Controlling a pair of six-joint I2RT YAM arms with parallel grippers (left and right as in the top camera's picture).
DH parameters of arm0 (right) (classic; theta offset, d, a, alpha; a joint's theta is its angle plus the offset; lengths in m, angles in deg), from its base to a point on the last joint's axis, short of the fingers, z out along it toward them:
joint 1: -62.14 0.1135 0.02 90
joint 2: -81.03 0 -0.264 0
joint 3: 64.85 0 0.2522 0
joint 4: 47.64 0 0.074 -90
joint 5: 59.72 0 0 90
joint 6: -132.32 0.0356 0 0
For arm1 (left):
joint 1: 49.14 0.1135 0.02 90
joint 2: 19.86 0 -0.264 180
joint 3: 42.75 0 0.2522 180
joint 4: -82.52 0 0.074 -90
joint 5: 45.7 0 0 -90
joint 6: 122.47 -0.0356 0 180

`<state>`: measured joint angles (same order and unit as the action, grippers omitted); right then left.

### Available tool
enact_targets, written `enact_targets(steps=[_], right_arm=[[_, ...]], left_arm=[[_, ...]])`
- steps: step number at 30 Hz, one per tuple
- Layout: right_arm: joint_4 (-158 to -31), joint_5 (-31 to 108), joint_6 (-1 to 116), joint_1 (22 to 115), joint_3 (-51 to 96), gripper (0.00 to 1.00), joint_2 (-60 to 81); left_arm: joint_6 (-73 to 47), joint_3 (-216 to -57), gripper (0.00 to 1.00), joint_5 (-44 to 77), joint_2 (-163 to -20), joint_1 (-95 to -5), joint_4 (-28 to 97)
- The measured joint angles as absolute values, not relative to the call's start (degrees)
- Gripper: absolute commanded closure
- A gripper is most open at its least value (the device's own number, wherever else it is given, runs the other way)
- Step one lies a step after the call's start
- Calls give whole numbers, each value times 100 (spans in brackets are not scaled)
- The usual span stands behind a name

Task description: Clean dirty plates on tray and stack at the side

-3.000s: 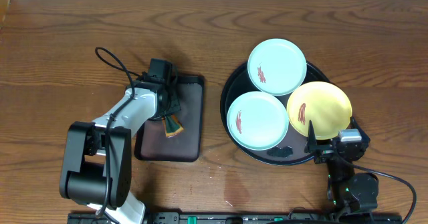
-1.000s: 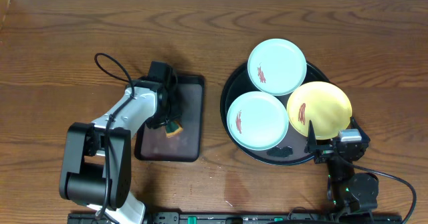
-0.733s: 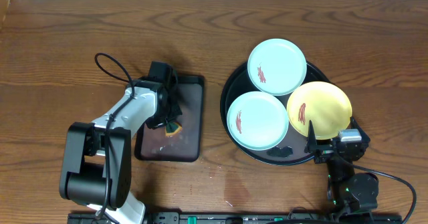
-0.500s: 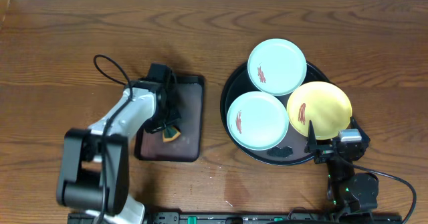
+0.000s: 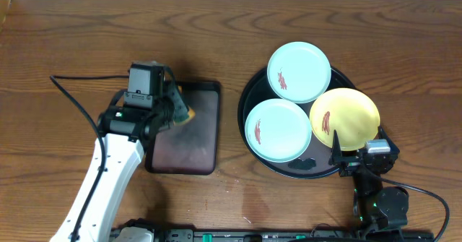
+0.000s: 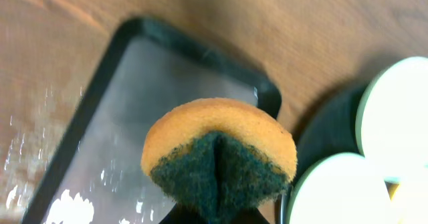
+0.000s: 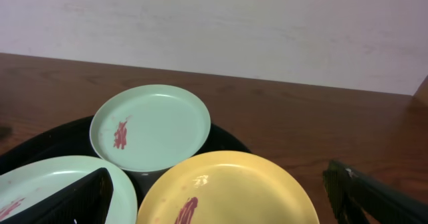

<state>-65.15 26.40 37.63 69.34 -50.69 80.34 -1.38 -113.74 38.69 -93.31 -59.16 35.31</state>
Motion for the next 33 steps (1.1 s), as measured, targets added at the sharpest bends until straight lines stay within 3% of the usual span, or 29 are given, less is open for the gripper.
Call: enact_targets(steps=[4, 9, 18, 25, 33], right_arm=[[-6515, 2642, 3765, 6934, -5069, 1, 8034], [-6515, 2640, 3763, 6934, -5069, 1, 8034], [-6515, 2640, 3763, 6934, -5069, 1, 8034], [-6515, 2642, 3765, 6934, -5069, 1, 8034], [-6517, 2642, 3763, 6934, -5069, 1, 8034]], left_arm=[[-138, -10937, 92, 4127, -9801, -5955, 4495], [-138, -10768, 93, 3814, -10236, -5955, 4457], [-138, -10825, 93, 3710, -8715, -6021, 4339], [-138, -10672, 93, 3723, -9399, -6056, 4385], [-138, -10613, 93, 3172, -9235, -6060, 4580]])
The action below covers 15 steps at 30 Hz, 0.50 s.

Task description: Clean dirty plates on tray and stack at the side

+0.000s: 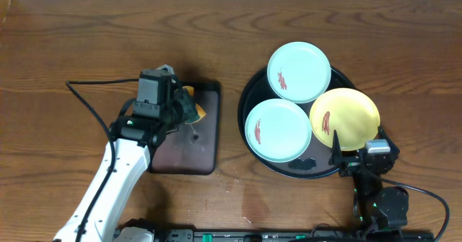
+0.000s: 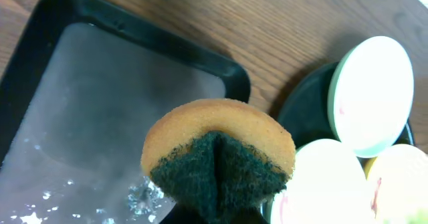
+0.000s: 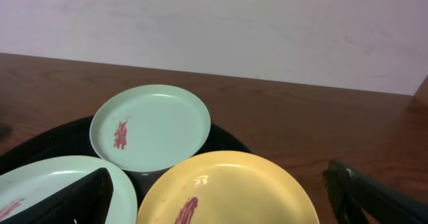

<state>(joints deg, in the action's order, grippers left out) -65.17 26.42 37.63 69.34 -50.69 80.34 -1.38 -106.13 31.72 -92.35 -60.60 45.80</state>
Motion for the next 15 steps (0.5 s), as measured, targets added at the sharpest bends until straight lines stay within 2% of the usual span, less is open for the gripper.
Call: enact_targets(steps=[15], right_arm=[[-6517, 2642, 3765, 6934, -5069, 1, 8034]], left_arm=[[-138, -10613, 93, 3063, -9207, -6060, 4473]])
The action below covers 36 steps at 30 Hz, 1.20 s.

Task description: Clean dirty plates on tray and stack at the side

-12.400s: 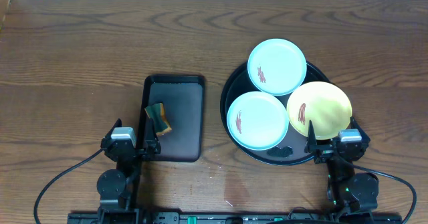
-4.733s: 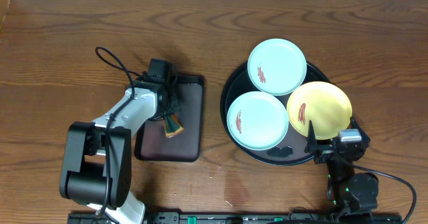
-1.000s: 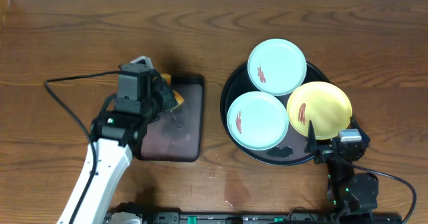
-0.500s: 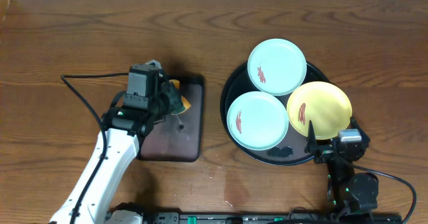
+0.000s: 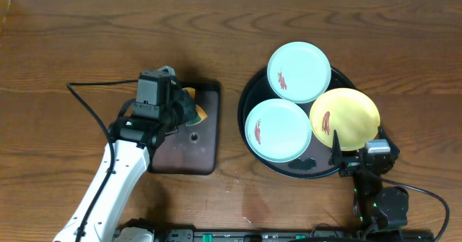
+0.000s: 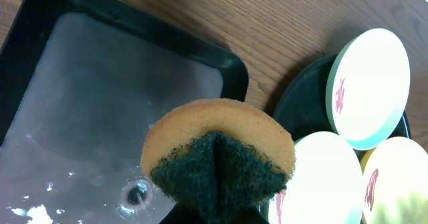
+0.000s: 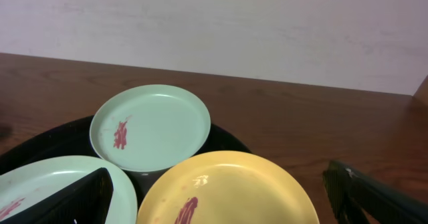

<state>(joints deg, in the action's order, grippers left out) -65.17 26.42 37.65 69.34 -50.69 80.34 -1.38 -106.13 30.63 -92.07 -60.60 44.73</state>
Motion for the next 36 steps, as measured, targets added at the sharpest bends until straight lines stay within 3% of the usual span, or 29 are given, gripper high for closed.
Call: enact_targets(steps=[36], right_arm=[[-6515, 2640, 3763, 6934, -5069, 1, 8034]], left_arm=[[-405, -10648, 93, 2837, -9084, -6043, 4387]])
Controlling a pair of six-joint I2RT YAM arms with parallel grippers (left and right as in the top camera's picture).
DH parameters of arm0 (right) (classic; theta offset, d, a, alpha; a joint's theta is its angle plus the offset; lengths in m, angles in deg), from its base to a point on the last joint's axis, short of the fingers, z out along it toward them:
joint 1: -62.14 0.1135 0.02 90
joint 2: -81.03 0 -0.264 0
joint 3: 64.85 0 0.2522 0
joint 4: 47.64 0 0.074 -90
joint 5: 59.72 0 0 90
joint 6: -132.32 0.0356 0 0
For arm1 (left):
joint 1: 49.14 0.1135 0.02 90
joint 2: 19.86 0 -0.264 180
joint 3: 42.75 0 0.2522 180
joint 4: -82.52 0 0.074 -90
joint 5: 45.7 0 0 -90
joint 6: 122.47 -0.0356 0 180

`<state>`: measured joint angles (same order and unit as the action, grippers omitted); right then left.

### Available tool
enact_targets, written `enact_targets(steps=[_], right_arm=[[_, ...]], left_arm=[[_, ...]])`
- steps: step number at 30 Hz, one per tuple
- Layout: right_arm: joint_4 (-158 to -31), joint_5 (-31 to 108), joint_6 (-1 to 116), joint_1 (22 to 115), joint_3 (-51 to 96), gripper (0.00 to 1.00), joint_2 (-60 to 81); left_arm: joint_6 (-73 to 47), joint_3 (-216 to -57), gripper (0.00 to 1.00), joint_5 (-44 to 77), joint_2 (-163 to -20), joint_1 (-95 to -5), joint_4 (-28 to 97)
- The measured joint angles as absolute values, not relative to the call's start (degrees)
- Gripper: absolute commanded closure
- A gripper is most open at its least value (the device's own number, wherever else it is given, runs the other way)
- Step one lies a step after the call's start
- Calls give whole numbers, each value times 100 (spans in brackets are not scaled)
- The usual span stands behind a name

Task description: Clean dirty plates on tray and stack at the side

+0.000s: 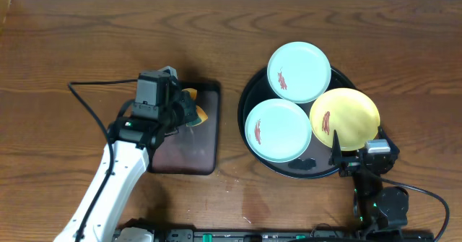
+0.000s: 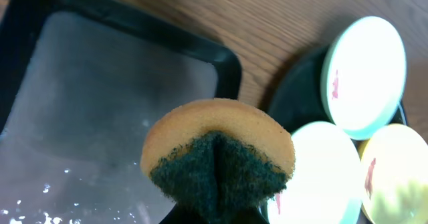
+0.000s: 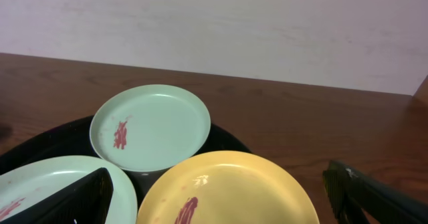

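Note:
A round black tray (image 1: 253, 90) holds three plates with red smears: a far mint plate (image 1: 299, 71), a near mint plate (image 1: 278, 130) and a yellow plate (image 1: 344, 119). My left gripper (image 1: 189, 112) is shut on a folded orange and dark green sponge (image 2: 218, 158), held above the right part of a black rectangular water tray (image 1: 189, 152). My right gripper (image 3: 217, 197) stands open at the round tray's near right rim, the yellow plate (image 3: 227, 190) lying between and below its fingers (image 3: 83, 197).
The water tray (image 2: 80, 103) holds shallow water with bubbles. Bare wooden table (image 1: 86, 40) lies all around both trays. The left arm's black cable (image 1: 86, 105) runs over the table to the left of the water tray.
The left gripper with the sponge has shifted slightly toward the round tray. The ripple in the water has gone. The right gripper has not moved.
The left gripper held the sponge over the left part of the water tray. Then it stood further right, with the water disturbed and a drip ring below it. Now it hangs at the water tray's right part, nearer the plates. The plates and right gripper stayed put.

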<state>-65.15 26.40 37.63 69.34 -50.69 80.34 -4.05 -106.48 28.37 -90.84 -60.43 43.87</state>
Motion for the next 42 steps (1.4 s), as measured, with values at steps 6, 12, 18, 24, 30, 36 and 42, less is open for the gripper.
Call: enact_targets(steps=[6, 12, 18, 24, 30, 36, 42], right_arm=[[-6515, 2640, 3765, 6934, -5069, 1, 8034], [-6515, 2640, 3765, 6934, -5069, 1, 8034], [-6517, 2642, 3763, 6934, -5069, 1, 8034], [-6515, 2642, 3763, 6934, -5069, 1, 8034], [-6515, 2640, 3765, 6934, -5069, 1, 8034], [-6517, 2642, 3763, 6934, -5069, 1, 8034], [-6517, 2642, 3765, 6934, -5069, 1, 8034]], left_arm=[[-531, -11046, 93, 2866, -8221, -6045, 4394], [-571, -10631, 93, 4090, -8564, -6054, 4632], [-566, -10086, 93, 3985, -10083, -6012, 4781], [-551, -10639, 93, 3495, -9331, -5898, 4827], [-381, -11024, 93, 3388, -8101, -5898, 4663], [-114, -10567, 93, 3611, -8765, -5898, 4798], [719, -10170, 93, 2719, -10269, -5546, 5190]])
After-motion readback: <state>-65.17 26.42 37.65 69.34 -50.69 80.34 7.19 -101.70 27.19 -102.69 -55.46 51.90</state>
